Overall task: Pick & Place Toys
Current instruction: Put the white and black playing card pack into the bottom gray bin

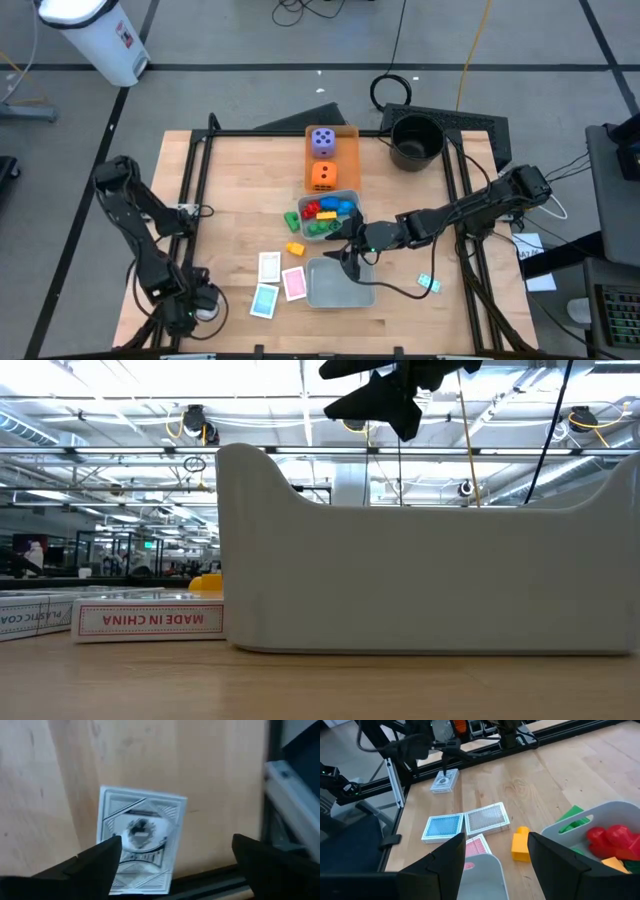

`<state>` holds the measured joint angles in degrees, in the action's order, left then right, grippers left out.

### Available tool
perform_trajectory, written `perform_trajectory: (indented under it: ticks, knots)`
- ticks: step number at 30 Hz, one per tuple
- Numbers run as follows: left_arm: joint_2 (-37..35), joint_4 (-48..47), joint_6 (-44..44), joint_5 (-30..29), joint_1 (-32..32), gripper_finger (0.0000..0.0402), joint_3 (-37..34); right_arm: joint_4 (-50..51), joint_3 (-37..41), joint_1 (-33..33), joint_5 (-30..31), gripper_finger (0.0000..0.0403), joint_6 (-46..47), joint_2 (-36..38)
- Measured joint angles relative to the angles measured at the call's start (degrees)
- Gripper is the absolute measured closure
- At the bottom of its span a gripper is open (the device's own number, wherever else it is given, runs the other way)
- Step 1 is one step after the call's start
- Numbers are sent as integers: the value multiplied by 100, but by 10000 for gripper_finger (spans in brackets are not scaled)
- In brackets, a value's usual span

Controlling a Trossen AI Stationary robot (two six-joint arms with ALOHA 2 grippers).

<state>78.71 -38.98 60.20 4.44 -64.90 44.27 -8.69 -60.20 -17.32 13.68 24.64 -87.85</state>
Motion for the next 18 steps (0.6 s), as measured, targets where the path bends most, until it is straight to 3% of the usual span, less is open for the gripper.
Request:
perform_trajectory:
  ticks: [11,18]
  knots:
    - [433,-263,270,-29,0,7,9,2,0,0,-1,193,1,0]
    - [444,-632,256,-420,-9,7,2,0,0,0,-1,193,15,0]
